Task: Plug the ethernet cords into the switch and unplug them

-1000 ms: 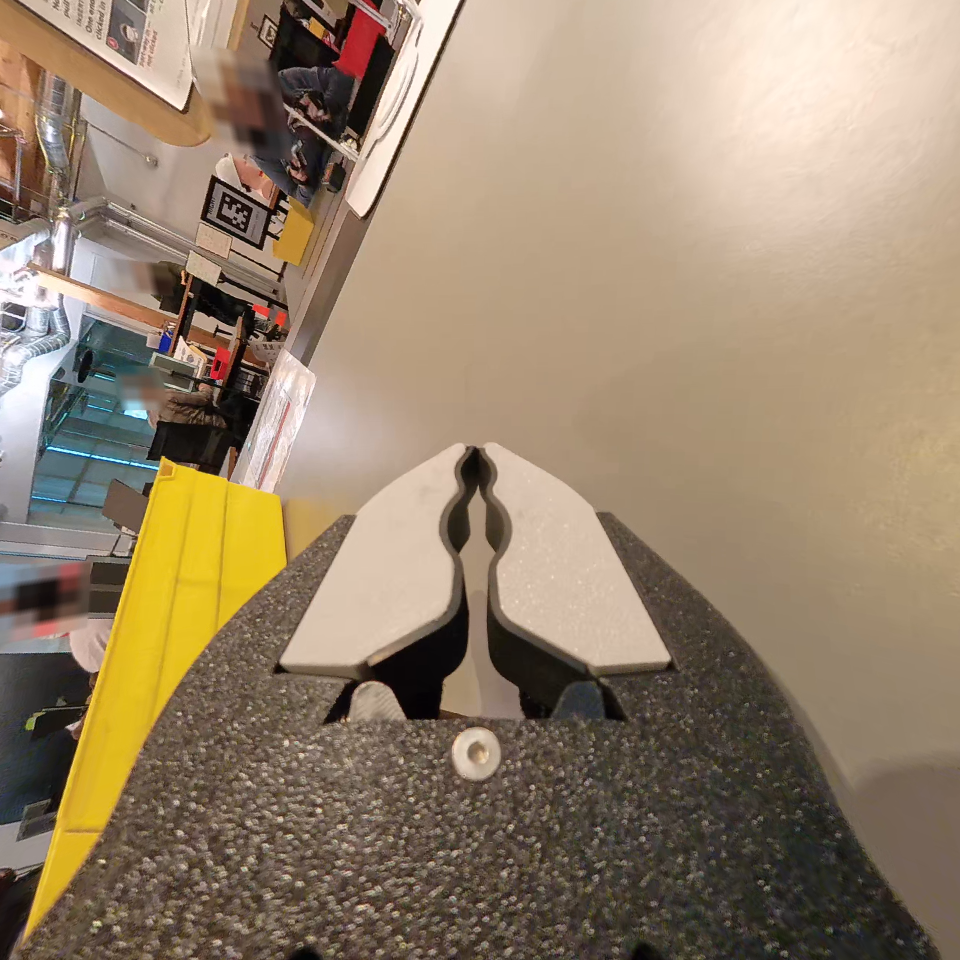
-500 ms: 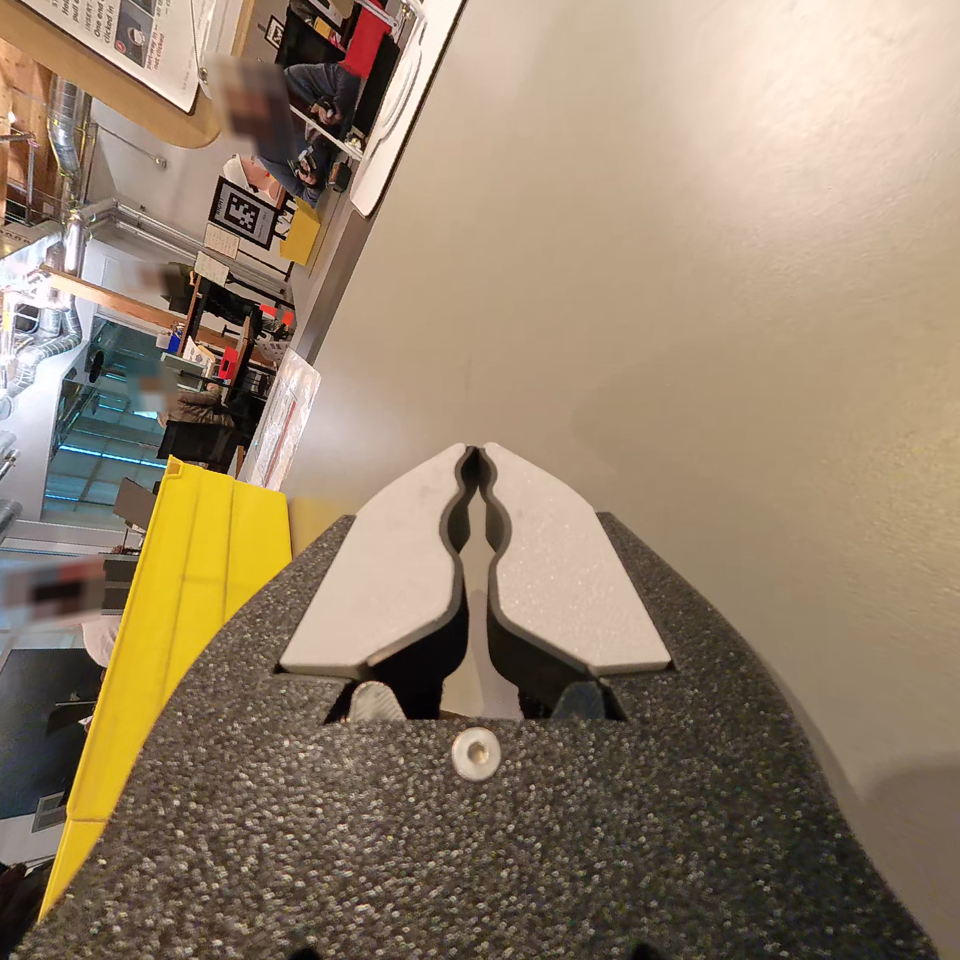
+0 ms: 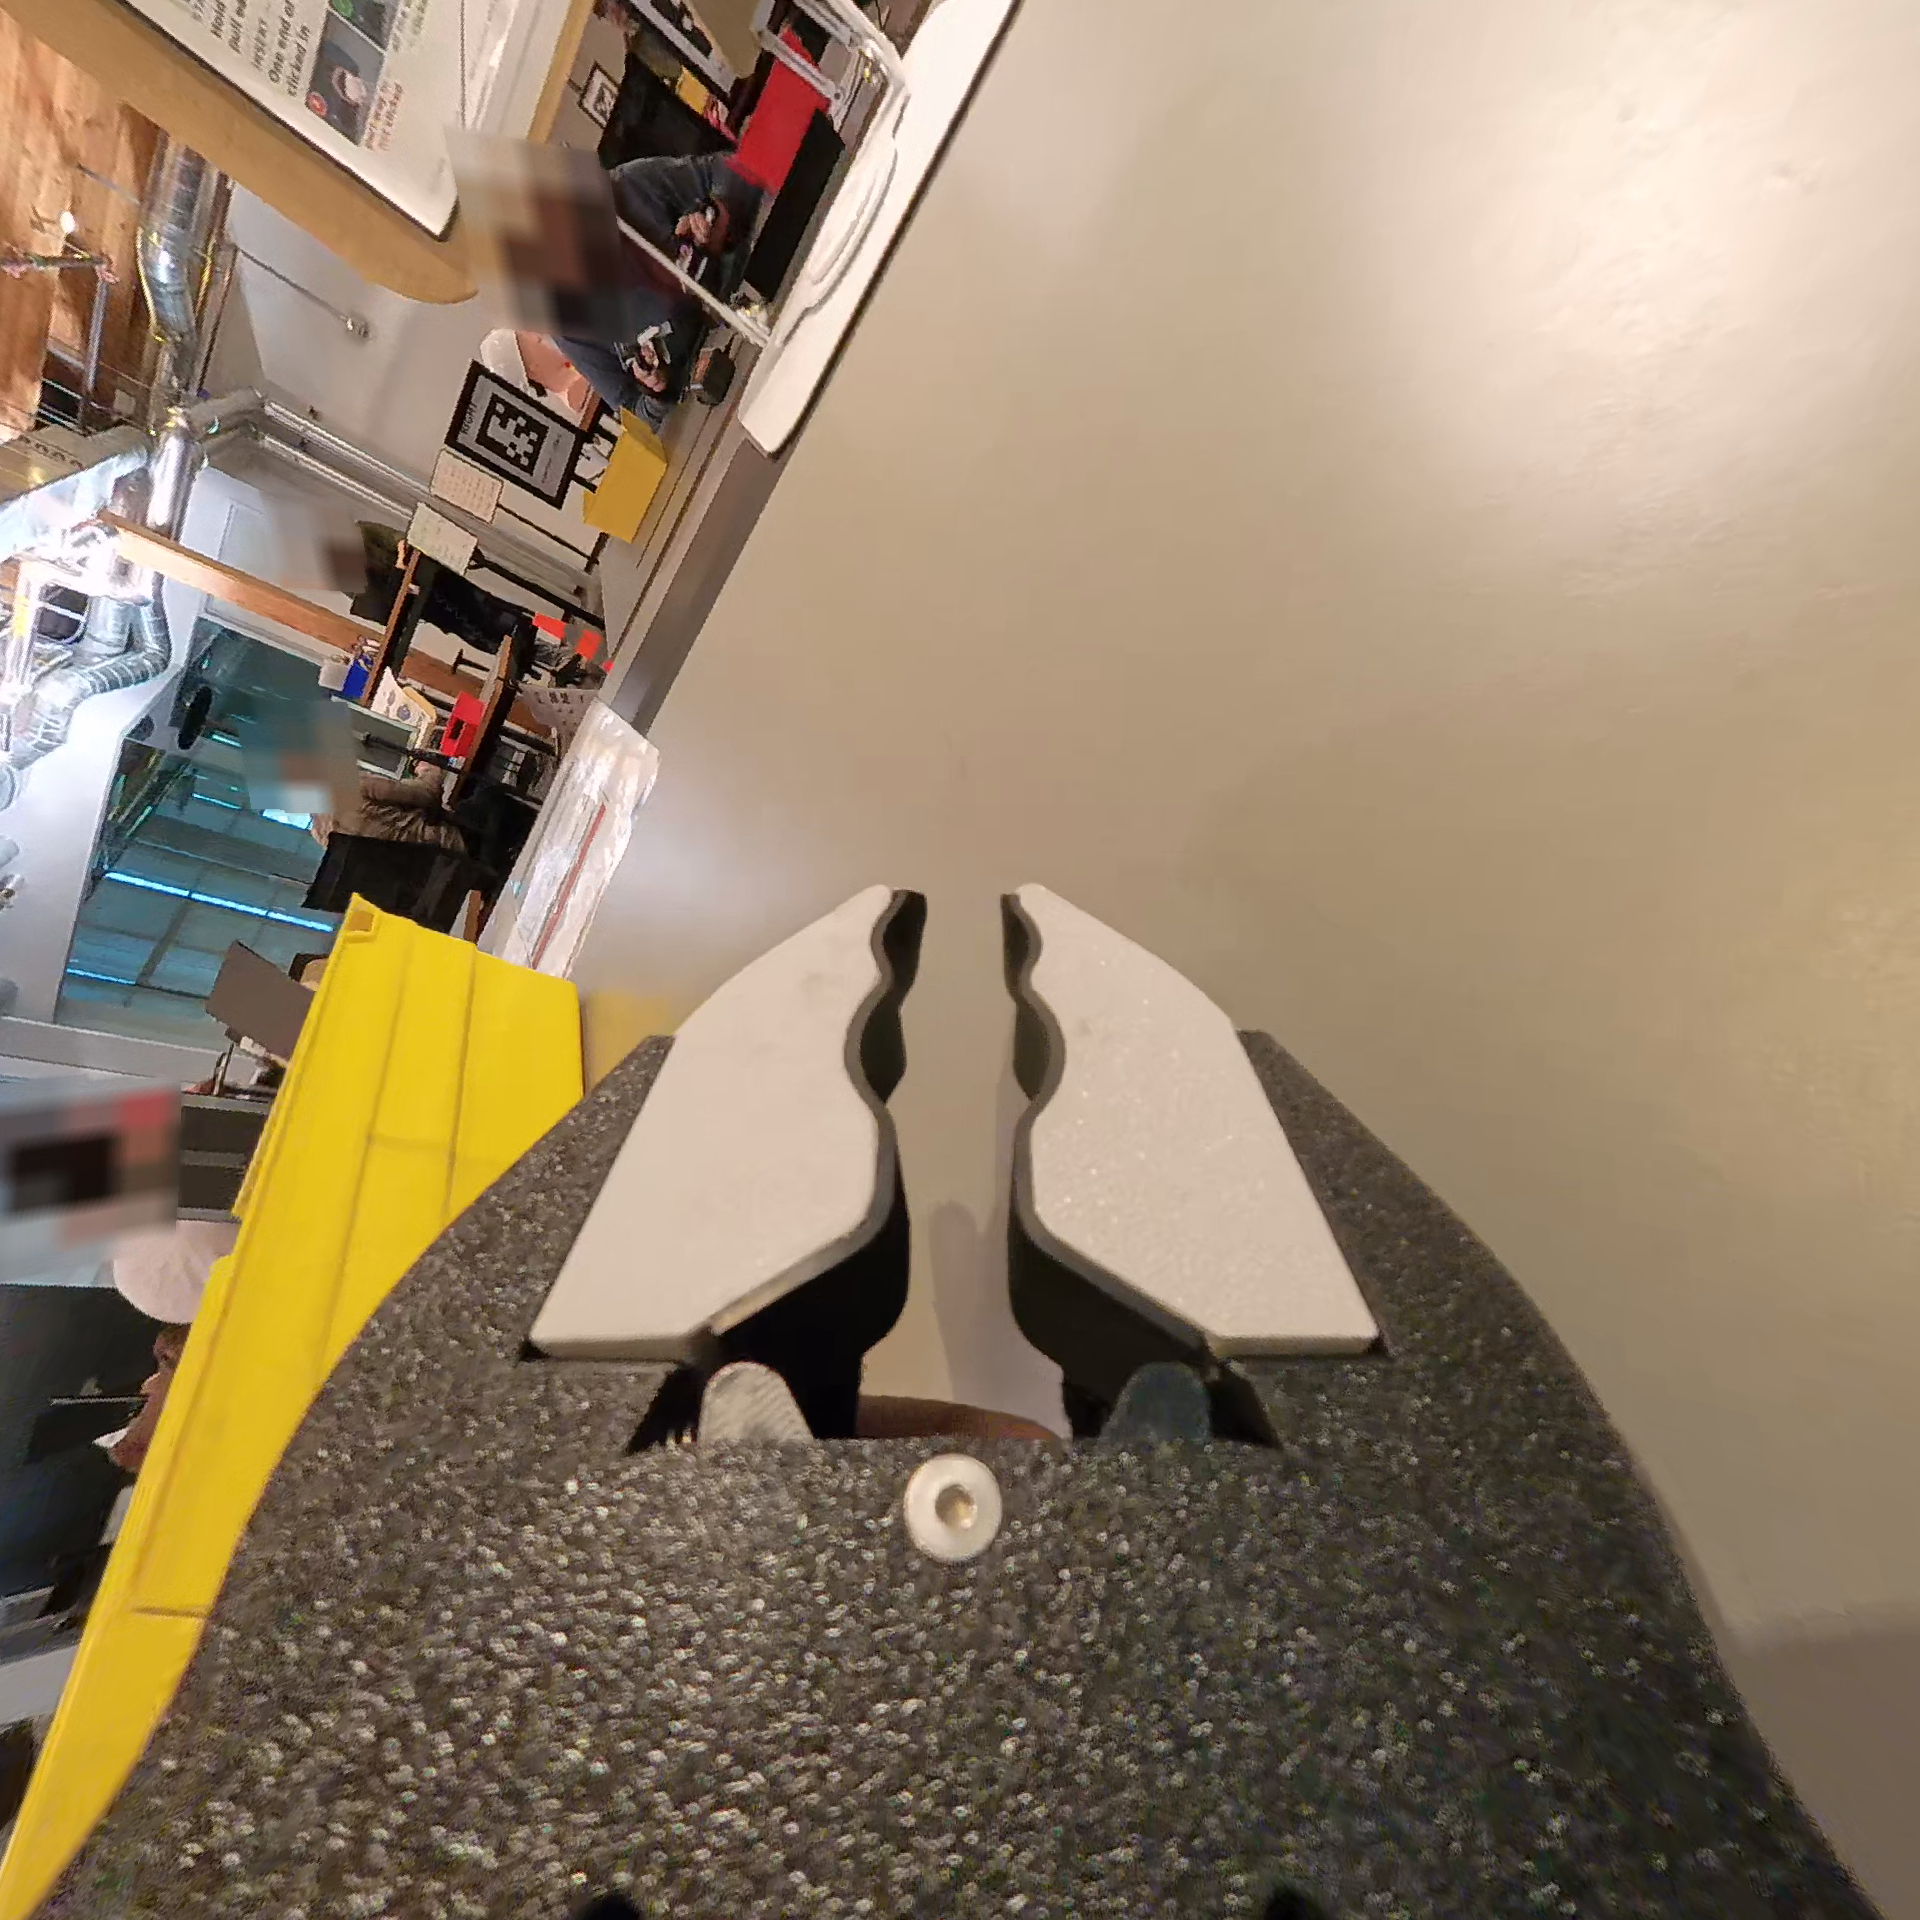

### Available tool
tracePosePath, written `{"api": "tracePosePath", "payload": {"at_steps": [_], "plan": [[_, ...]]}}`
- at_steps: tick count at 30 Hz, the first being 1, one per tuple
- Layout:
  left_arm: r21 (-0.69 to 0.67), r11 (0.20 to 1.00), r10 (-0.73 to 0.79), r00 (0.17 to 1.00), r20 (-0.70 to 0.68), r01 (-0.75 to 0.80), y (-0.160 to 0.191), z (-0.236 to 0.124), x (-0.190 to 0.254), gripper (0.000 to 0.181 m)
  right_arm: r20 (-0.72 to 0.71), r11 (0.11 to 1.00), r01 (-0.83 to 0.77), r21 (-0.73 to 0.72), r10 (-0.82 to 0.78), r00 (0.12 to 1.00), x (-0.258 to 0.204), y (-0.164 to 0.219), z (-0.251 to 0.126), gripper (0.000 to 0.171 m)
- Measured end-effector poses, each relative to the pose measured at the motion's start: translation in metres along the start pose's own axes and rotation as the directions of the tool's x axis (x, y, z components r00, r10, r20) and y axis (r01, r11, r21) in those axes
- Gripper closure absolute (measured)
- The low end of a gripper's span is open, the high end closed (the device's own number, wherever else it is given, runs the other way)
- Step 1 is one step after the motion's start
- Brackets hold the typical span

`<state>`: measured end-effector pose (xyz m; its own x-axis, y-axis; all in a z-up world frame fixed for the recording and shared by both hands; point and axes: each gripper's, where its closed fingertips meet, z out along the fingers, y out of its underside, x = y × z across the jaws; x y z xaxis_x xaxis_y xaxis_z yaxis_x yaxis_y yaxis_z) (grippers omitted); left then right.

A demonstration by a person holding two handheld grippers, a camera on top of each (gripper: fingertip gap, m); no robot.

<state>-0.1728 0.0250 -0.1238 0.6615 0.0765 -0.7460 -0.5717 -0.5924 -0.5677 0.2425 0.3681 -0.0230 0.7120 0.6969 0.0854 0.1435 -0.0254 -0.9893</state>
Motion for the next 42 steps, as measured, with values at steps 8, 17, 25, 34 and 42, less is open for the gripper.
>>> {"api": "tracePosePath", "payload": {"at_steps": [8, 17, 25, 34, 42], "plan": [[0.164, 0.939, -0.293, 0.952, -0.088, 0.304, -0.009, -0.022, -0.028, 0.150, 0.134, 0.994, -0.093, 0.048, 0.086, 0.987, -0.017, 0.010, -0.006, 0.110], [0.464, 0.770, -0.580, 0.784, 0.222, 0.439, 0.039, -0.067, -0.133, 0.147, 0.128, 1.000, 0.010, 0.004, -0.011, 0.992, -0.049, 0.024, 0.017, 0.102], [0.404, 0.668, -0.744, 0.584, 0.325, 0.625, 0.119, -0.084, -0.182, 0.144, 0.007, 0.994, 0.106, -0.009, -0.106, 0.994, -0.047, 0.025, 0.023, 0.099], [-0.057, 0.694, -0.671, 0.675, 0.307, 0.717, 0.159, -0.016, -0.159, 0.153, -0.063, 0.969, 0.192, -0.153, -0.203, 0.977, -0.053, 0.041, 0.043, 0.123], [0.016, 0.851, -0.522, 0.841, 0.144, 0.526, 0.117, -0.022, -0.130, 0.173, -0.047, 0.946, 0.268, -0.184, -0.281, 0.959, -0.052, 0.048, 0.034, 0.167]]}}
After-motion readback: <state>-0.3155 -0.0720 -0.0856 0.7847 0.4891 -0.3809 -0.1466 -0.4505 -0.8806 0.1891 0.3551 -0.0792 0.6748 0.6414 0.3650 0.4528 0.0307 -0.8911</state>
